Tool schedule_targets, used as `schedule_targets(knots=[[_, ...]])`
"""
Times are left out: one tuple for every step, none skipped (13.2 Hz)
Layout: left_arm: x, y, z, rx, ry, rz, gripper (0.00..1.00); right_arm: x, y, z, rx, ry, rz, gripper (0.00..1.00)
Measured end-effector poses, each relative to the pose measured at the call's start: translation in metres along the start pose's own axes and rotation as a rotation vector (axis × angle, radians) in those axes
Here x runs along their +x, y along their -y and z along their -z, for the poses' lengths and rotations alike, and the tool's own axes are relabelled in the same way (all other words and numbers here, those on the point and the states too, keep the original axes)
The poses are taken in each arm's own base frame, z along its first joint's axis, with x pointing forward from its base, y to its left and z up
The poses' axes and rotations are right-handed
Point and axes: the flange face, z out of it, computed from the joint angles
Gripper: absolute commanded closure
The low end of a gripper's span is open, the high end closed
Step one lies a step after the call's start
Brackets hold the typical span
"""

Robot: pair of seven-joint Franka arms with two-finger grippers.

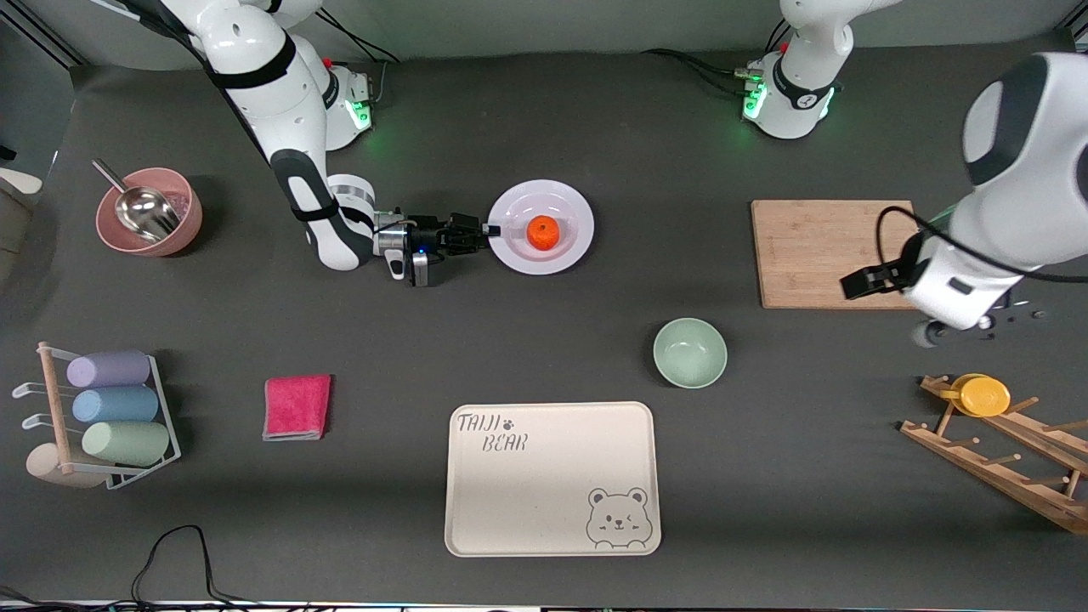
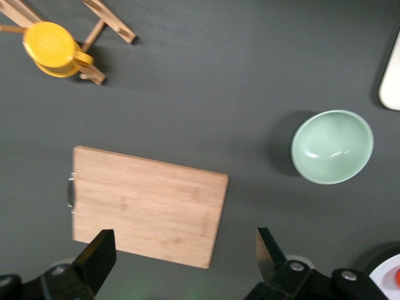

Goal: Place orange and plate with both arms
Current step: 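Open the left gripper and withdraw it toward the cutting board, then grip the white plate rim with the right gripper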

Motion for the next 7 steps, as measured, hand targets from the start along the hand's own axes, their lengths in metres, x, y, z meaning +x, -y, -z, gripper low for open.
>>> schedule_targets(knots=[[-0.001, 0.019, 0.006, 0.009, -0.004, -0.013, 0.0, 0.0, 0.0, -0.002, 0.001, 0.003, 0.002, 0.95], [-0.002, 0.038, 0.012, 0.021, -0.005, -0.025, 0.0, 0.0, 0.0, -0.004, 0.003, 0.006, 0.005, 1.0], [-0.004, 0.056, 0.017, 0.031, -0.005, -0.032, 0.0, 0.0, 0.0, -0.006, 0.002, 0.01, 0.006, 1.0], [-0.007, 0.068, 0.023, 0.035, -0.006, -0.033, 0.0, 0.0, -0.001, -0.007, 0.002, 0.01, 0.006, 1.0], [-0.013, 0.074, 0.029, 0.036, -0.006, -0.034, 0.0, 0.001, -0.001, -0.007, 0.002, 0.01, 0.006, 1.0], [-0.02, 0.075, 0.038, 0.038, -0.014, -0.035, 0.0, 0.001, -0.001, -0.007, 0.003, 0.009, 0.006, 1.0], [-0.028, 0.074, 0.049, 0.038, -0.028, -0.038, 0.0, 0.003, -0.001, -0.006, 0.004, 0.003, 0.007, 1.0]])
